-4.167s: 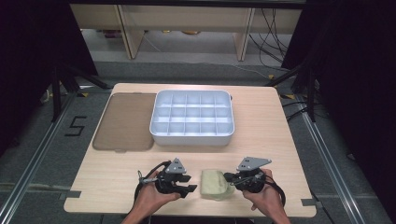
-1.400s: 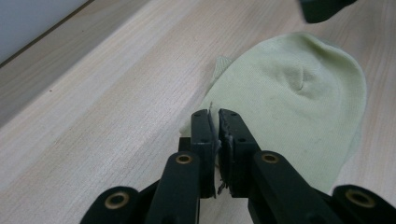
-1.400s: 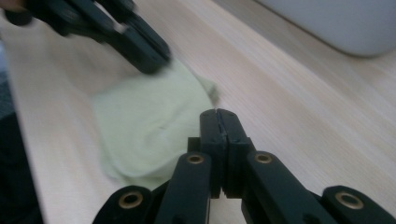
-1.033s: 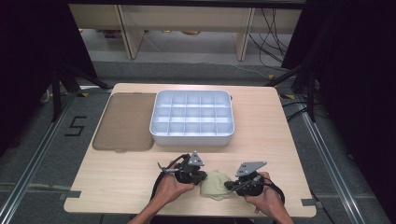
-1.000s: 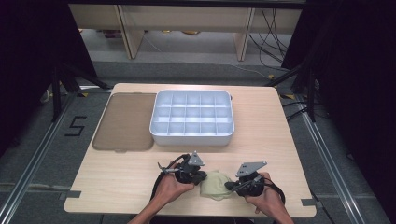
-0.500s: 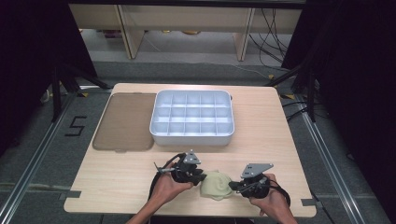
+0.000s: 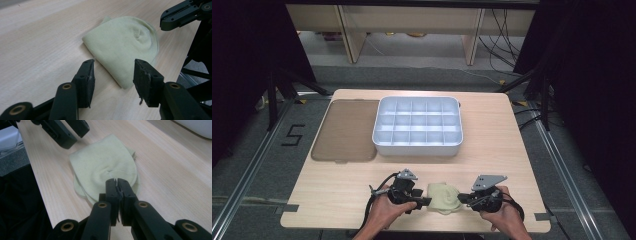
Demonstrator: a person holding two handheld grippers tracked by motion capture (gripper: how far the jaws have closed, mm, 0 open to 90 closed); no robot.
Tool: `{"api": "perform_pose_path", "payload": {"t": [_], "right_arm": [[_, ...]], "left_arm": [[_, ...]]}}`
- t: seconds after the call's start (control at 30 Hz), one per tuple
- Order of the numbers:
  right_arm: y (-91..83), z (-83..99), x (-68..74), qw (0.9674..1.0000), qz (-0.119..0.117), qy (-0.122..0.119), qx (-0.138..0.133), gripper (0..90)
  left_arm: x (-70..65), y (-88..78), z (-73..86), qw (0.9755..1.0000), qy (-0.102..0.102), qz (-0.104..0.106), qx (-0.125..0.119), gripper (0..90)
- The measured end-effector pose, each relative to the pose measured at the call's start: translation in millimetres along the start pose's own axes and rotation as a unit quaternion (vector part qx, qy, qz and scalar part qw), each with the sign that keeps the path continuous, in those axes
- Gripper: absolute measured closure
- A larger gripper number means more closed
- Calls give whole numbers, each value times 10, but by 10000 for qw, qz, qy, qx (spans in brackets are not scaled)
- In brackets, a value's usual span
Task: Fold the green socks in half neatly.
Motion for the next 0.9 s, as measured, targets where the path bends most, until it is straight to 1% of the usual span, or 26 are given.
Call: {"api": "perform_pose_path", "payload": {"t": [0.03, 0.07, 0.1, 0.13, 0.2, 0.27, 0.33, 0.37, 0.4, 0.43, 0.47, 0.5, 0.53, 0.57, 0.6, 0.63, 0.67, 0.7, 0.77, 0.8, 0.83, 0.87, 0.9], "right_arm": [[-1, 0, 13, 10000, -37, 47, -12, 872], [2, -6, 13, 10000, -40, -4, -39, 871], [2, -6, 13, 10000, -40, -4, -39, 871], [1, -9, 13, 10000, -31, -24, -43, 870], [4, -12, 13, 10000, -34, -57, -44, 868], [11, -10, 14, 9999, -69, -88, -40, 864], [15, -9, 16, 9999, -111, -93, -22, 863], [17, -9, 18, 9999, -107, -81, -25, 862], [19, -9, 18, 9999, -107, -83, -24, 861], [15, -7, 18, 10000, -73, -48, -15, 860], [8, -5, 18, 10000, -36, -38, -11, 856], [8, -5, 18, 10000, -36, -38, -11, 856], [7, -5, 24, 10000, -51, -16, -4, 856], [6, -10, 14, 10000, -29, -69, -21, 856], [4, -14, 10, 10000, -17, -82, -35, 856], [17, -16, 28, 9999, -21, 0, -110, 856], [17, -16, 28, 9999, -21, 0, -110, 856], [19, -21, 16, 9999, -26, -87, -128, 856], [11, -15, 15, 9999, -73, -102, -35, 856], [11, -15, 15, 9999, -73, -102, -35, 856], [5, -13, 21, 9999, -56, -84, -19, 856], [4, -15, 23, 9999, -50, -90, -30, 856], [11, -21, 20, 9999, -29, -104, -51, 856]], "left_arm": [[-29, 19, 2, 9999, -88, 66, 39, 492], [-35, 33, -3, 9999, -108, 29, 19, 486], [-35, 33, -3, 9999, -108, 29, 19, 476], [-38, 41, -1, 9999, -121, 67, 62, 476], [-40, 58, 2, 9998, -173, 66, 98, 472], [-42, 108, 23, 9998, -94, -31, 177, 473], [-52, 118, 17, 9998, -63, -67, 151, 480], [-61, 121, 12, 9998, 12, -54, 183, 478], [-74, 128, 4, 9998, 6, -128, 182, 479], [-68, 137, 0, 9995, 171, -183, 207, 479], [-84, 144, -2, 9992, 212, -256, 203, 511], [-70, 132, 15, 9980, 467, -264, 347, 511], [-79, 128, 21, 9973, 534, -332, 386, 524], [-74, 120, 28, 9960, 673, -368, 453, 536], [-72, 118, 31, 9954, 726, -403, 476, 549], [-72, 116, 34, 9949, 772, -431, 487, 581], [-67, 115, 35, 9948, 788, -416, 490, 581], [-70, 119, 33, 9958, 688, -388, 454, 595], [-40, 110, 35, 9956, 706, -370, 489, 638], [-42, 112, 31, 9964, 620, -387, 438, 638], [-35, 111, 33, 9963, 629, -391, 444, 653], [-22, 108, 34, 9957, 694, -395, 468, 668], [-19, 109, 32, 9957, 702, -402, 457, 706]]}}
Point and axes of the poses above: each handheld gripper's, and its own axes: y roughly forward along the jaws, z roughly out of its underside, x roughly to its left, the point moved 7 cm from there along y, roughly forward along the jaws, and after that the axes turned 8 degrees about -z, right-handed, at the moved point
